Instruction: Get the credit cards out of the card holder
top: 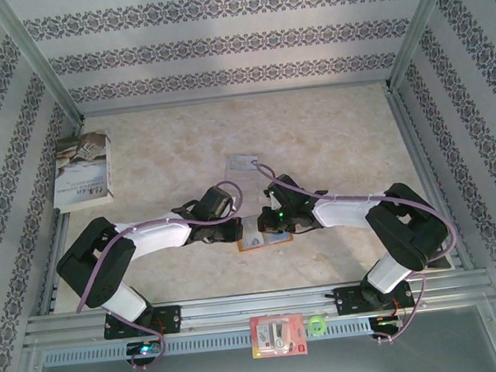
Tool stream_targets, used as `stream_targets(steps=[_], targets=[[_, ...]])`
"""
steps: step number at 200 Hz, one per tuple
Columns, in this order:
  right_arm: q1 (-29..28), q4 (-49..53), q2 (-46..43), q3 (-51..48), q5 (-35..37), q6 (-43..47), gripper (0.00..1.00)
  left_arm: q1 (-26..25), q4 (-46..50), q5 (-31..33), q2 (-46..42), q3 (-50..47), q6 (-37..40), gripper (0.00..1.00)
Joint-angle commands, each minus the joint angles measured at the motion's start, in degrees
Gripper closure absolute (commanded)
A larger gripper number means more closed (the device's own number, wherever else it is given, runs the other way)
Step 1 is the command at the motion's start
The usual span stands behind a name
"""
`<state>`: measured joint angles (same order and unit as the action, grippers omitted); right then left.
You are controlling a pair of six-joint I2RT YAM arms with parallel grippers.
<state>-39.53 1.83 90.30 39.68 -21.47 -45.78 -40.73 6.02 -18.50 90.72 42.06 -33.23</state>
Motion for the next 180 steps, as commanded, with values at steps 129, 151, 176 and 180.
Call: stream_targets(steps=[129,151,176,180], targets=[[-2.1,4.7,-7.6,-4.5,12.0,0.1,1.00,1.1,1.5,0.7,-8.2,0.6,1.0,0.71],[-2.1,3.7,-7.4,-4.8,11.2,0.9,1.00,-1.3,0.1,-1.3,-3.3,3.9,1.4,0.69],[-2.0,3.3,-7.0,-5.0,10.8,1.6,1.00,-2.2,-1.1,-2.0,1.0,5.7,1.5,0.69],[-2.0,3.3,-6.9,-5.0,10.7,1.6,1.00,-2.2,-1.3,-2.3,1.4,5.7,1.4,0.68]])
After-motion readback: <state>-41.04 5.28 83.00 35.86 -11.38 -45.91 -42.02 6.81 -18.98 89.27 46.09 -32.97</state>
